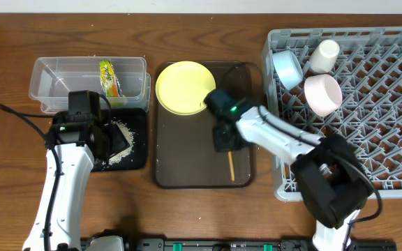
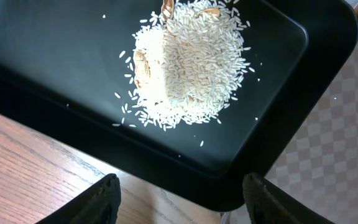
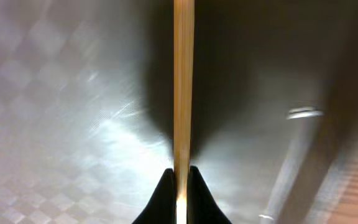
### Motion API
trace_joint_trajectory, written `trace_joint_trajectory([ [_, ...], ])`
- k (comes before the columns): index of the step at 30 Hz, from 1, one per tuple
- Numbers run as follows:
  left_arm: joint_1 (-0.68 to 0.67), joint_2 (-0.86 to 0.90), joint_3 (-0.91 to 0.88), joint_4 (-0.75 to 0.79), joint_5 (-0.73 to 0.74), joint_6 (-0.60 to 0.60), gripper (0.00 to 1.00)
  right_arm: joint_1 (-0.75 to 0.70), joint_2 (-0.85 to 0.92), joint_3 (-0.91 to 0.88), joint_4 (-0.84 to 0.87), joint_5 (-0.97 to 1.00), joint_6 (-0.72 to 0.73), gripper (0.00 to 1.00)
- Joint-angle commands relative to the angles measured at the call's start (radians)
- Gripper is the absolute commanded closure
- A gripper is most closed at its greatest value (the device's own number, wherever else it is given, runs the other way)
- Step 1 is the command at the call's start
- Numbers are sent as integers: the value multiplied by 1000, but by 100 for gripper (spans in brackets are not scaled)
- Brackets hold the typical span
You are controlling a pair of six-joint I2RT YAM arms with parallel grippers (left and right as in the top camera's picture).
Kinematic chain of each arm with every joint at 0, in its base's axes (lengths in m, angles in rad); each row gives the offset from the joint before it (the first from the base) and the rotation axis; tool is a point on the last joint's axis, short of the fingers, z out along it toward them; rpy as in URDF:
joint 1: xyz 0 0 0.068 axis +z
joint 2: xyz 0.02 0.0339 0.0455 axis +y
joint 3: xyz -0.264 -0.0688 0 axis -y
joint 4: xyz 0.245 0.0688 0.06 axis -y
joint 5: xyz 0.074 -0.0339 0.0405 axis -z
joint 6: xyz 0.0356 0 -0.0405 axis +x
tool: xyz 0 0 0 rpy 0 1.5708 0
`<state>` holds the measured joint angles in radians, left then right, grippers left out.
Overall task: Sort waste into correct bins and load items into the dishwasher rack
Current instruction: 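Carry the second chopstick into the rack's left edge and release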
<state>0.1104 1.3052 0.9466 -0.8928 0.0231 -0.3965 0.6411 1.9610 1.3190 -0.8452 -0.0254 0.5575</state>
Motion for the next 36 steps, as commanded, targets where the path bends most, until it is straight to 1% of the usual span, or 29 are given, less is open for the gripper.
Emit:
trace_joint_trajectory([
  [1,5,2,7,-4,-8,-10,34,-58,-104,72,-35,18,-80,99],
  [6,5,2,7,-4,-8,-10,34,-135,-224,93,-73,17,-185,99],
  [10,5,2,7,-4,-8,-10,34,-196,-293,93,-135,18,-259,99],
  [14,5,2,7,-4,-8,-10,34,-257,-300,91,-219,51,-335,99],
  [18,5,2,7,-4,-8,-10,34,-313,-282,71,-275,104,-335,99],
  [26,5,2,7,-4,-8,-10,34,-341,-274,-15,-239,101,-335,99],
  [31,5,2,7,-4,-8,-10,34,-341,-274,-89,-180,100,-334,99],
  [36,5,2,7,-4,-8,-10,34,-341,-274,-122,-134,100,-334,87],
])
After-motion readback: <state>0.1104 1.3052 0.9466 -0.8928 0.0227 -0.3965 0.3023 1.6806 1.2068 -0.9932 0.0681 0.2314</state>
